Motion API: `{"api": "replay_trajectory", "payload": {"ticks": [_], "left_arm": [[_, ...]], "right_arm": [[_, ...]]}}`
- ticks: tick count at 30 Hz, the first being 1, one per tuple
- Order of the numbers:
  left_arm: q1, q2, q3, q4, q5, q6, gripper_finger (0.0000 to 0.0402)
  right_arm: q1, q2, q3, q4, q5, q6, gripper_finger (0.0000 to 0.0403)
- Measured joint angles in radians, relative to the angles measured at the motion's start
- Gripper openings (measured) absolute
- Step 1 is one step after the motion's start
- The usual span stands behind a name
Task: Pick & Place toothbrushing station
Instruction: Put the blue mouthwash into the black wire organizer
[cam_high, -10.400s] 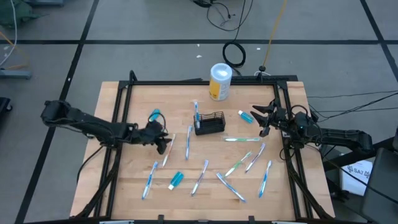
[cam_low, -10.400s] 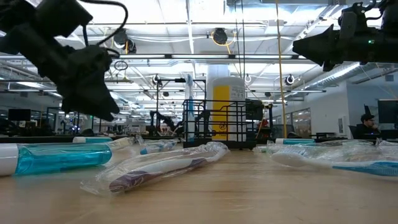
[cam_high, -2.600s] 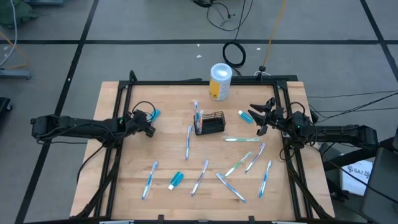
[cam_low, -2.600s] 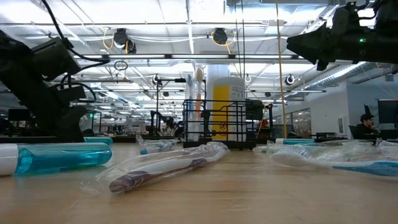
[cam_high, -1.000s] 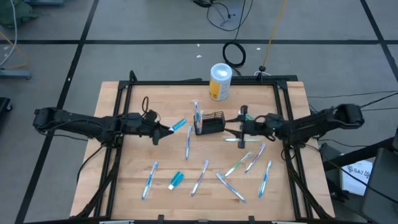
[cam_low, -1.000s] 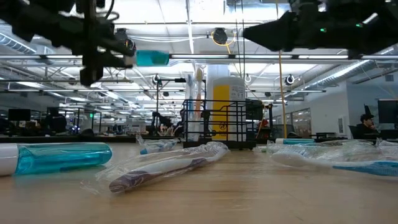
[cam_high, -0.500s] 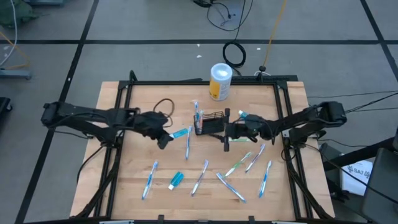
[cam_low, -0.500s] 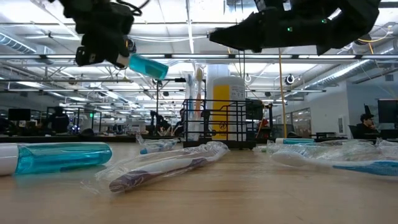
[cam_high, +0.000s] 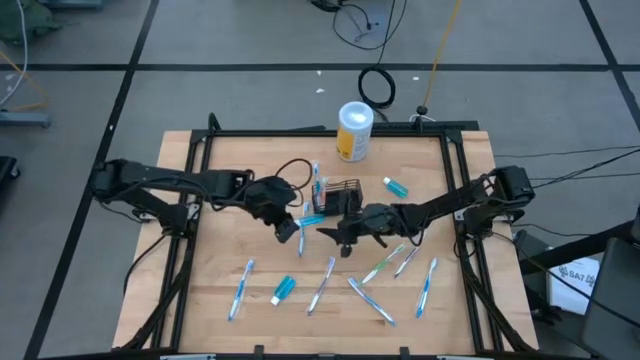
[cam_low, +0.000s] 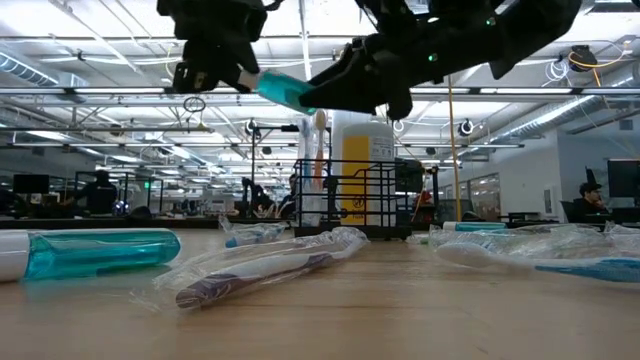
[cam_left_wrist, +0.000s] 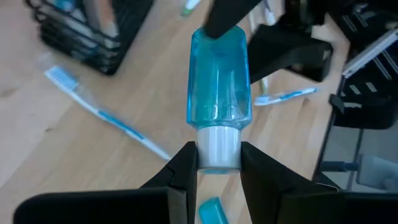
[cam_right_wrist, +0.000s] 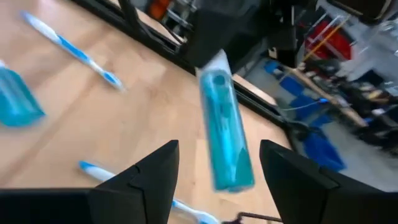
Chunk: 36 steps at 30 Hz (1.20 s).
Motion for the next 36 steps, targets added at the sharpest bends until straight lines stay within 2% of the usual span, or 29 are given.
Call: {"api": "replay_trajectory", "payload": {"ticks": [8,21,24,29,32,36], "left_arm": [[0.0,0.017,0.0,0.02,-0.002,0.017,0.0088],[0.003,0.017,0.0,0.053,0.011,0.008,0.0088],[0.011,0.017,0.0,0.053,0.012,0.009,0.0088],[0.02,0.017,-0.001,0.054,0.014,0.03,0.009],[0.019,0.017,-0.002,0.06,0.012,0.049,0.0108],[0.02,0.017,-0.001,0.086,-0.005,0.066,0.0154]], "right_arm": [[-0.001,0.025,0.001,0.032,0.013,-0.022,0.0215],[-0.002,0.025,0.001,0.013,0.014,-0.065,0.0096],[-0.003,0.025,0.001,0.013,0.016,-0.064,0.0083],[-0.003,0.025,0.001,0.012,0.019,-0.064,0.0084],[-0.004,0.025,0.001,0.012,0.02,-0.064,0.0086],[-0.003,0.025,0.001,0.004,0.01,-0.064,0.0086]]}}
